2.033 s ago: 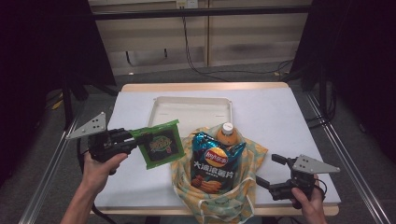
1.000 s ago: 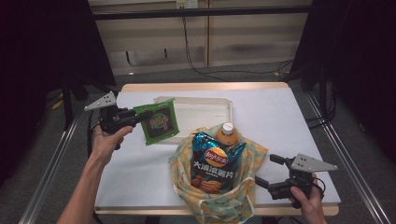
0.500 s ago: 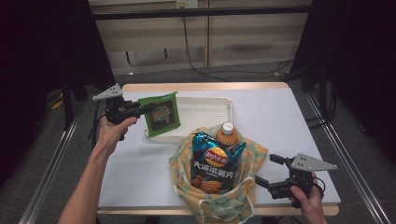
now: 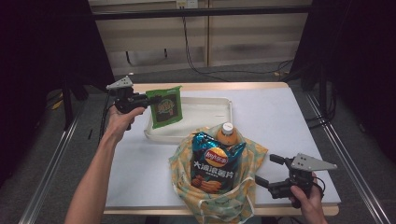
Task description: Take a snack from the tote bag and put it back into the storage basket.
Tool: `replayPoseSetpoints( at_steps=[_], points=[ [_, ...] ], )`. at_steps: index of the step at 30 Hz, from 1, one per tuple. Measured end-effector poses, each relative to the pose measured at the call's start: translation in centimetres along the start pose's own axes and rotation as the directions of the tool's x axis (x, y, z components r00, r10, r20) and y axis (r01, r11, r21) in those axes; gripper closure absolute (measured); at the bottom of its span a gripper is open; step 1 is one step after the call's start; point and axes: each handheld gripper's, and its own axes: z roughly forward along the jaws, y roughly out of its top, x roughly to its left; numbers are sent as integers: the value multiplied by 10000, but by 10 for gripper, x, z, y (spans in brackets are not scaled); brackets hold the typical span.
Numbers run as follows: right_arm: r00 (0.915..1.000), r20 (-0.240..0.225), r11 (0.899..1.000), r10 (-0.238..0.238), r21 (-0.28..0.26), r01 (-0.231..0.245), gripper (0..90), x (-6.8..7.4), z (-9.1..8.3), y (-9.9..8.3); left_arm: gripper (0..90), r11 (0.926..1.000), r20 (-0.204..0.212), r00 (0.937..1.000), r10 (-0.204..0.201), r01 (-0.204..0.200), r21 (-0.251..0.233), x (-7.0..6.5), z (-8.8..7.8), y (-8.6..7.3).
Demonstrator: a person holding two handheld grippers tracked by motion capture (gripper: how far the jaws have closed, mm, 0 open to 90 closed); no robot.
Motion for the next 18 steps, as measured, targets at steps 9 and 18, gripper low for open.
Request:
replayPoseSetpoints(
  at_steps=[9, 18],
  points=[
    [10000, -19, 9999, -60, 103, 60, 16, 0, 1, 0, 728, 9990, -71, 9995, -318, 320, 300, 21, 30, -19],
    [10000, -29, 9999, -15, 110, 15, 17, -1, 1, 0, 723, 9985, -352, 9986, -394, 407, 378, 34, 42, -27]
  ],
)
